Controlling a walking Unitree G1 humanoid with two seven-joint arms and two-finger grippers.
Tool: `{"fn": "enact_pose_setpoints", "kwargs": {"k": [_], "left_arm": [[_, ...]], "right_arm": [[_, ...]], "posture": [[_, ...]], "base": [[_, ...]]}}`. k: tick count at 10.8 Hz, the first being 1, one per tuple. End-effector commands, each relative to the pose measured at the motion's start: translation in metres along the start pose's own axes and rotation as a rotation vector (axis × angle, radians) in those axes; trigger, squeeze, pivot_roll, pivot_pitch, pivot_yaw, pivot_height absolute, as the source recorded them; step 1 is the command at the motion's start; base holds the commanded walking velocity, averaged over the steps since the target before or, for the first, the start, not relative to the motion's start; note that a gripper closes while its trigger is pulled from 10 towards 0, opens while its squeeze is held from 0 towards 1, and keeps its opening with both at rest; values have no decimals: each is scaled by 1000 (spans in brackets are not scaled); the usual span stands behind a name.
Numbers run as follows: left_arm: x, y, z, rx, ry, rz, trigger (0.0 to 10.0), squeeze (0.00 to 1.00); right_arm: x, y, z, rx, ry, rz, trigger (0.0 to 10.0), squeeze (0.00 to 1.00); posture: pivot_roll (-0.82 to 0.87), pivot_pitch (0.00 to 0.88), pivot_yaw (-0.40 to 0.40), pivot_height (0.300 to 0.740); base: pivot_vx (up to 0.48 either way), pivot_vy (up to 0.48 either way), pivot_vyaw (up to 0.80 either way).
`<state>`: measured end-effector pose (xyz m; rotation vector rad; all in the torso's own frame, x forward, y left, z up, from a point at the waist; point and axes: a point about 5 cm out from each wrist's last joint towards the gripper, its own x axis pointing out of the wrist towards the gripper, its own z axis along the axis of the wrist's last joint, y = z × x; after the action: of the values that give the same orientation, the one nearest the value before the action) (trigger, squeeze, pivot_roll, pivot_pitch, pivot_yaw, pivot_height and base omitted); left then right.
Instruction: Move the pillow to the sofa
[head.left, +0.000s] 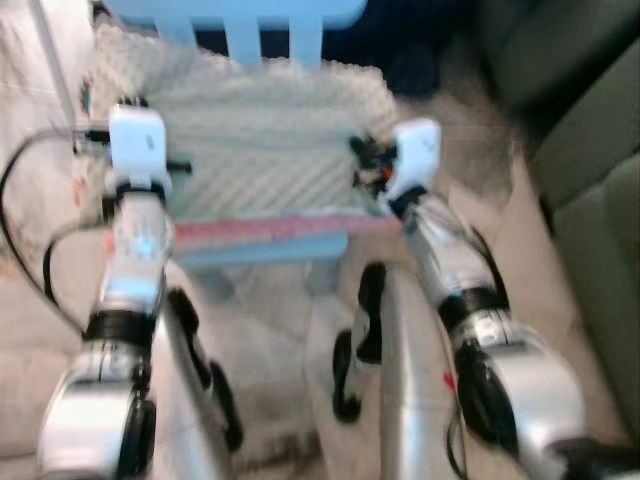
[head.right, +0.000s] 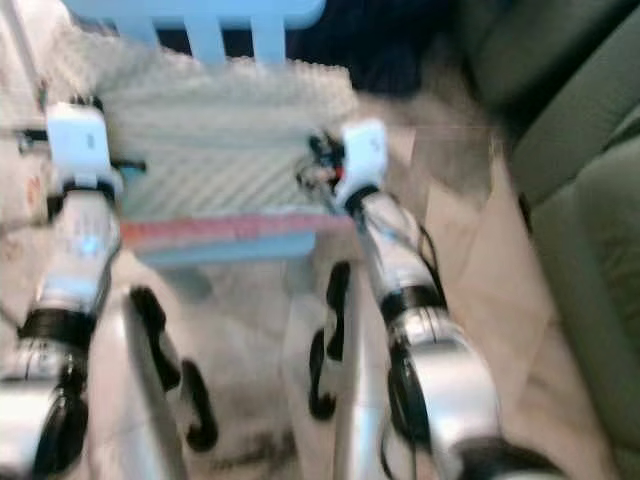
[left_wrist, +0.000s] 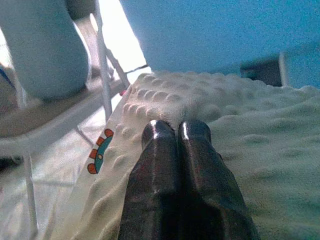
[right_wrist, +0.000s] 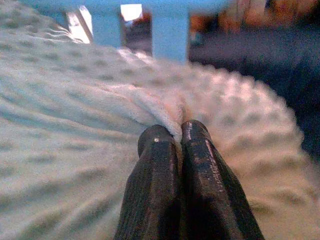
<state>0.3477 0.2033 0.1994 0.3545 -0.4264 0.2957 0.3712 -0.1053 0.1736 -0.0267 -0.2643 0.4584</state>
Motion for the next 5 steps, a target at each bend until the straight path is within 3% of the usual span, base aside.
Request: {"fn": "enact_pose_setpoints", "kwargs": {"k": [1,2,3,4,5], "left_arm": [[-3,12,6,8,-24,62,0,0],[-18,14,5,10,-9,57,0,0],[-44,13,0,21,31,21,0,0],[-73,10,-8,41,91,-39,353,0],[-93,12,-17,68,127,-73,7216,0]], "right_arm": [[-8,-12,10,-39,-63,-67,0,0],[-22,-15,9,-34,-79,-134,0,0],[-50,-18,-2,-36,-56,-209,0,0],[-85,-16,-22,-72,51,-272,10000,0],[-107,-13,-30,-124,91,-297,10000,0]], "posture": [[8,75,-67,461],[17,56,-72,461],[30,47,-68,461],[27,52,-59,461],[18,46,-55,461]], "base": [[0,0,0],[0,0,0],[0,0,0],[0,0,0],[0,0,0]]}}
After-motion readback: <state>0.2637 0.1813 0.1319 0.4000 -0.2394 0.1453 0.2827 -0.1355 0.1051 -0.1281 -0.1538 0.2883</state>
